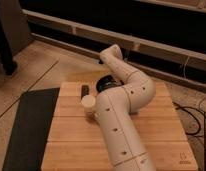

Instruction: Drag the ceramic bowl in a circle

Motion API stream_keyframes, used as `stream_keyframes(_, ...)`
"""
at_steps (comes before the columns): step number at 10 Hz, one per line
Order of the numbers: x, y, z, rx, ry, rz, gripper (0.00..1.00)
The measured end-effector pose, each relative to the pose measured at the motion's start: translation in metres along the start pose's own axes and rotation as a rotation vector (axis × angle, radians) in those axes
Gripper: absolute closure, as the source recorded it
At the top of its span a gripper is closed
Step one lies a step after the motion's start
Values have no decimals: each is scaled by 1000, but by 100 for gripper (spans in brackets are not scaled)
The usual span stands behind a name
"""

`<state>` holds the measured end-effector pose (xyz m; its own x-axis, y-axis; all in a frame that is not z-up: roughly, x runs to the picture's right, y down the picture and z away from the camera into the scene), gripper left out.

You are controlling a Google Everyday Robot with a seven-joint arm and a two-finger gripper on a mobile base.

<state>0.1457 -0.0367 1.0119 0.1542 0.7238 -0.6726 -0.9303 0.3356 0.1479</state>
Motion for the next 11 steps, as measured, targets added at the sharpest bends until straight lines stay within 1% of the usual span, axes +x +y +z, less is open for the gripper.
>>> stream_keyframes(1, -1, 5, 0, -17, -1, 1, 100)
stream_keyframes(2, -1, 16, 0, -52, 0, 3, 100)
stream_keyframes(4, -1, 38, -9, -113, -12, -4, 100)
stream_keyframes(6, 0, 56, -23, -153, -30, -24, 100)
stream_keyframes(7, 8, 63, -29, -162, -28, -39, 100)
stream_keyframes(8, 19, 62, -31, -159, -19, -47, 100)
stream_keyframes(9, 33, 56, -29, -148, 1, -42, 100)
stream_keyframes(10, 54, 44, -25, -125, 38, -21, 100)
stream_keyframes(11, 70, 32, -17, -101, 77, 7, 100)
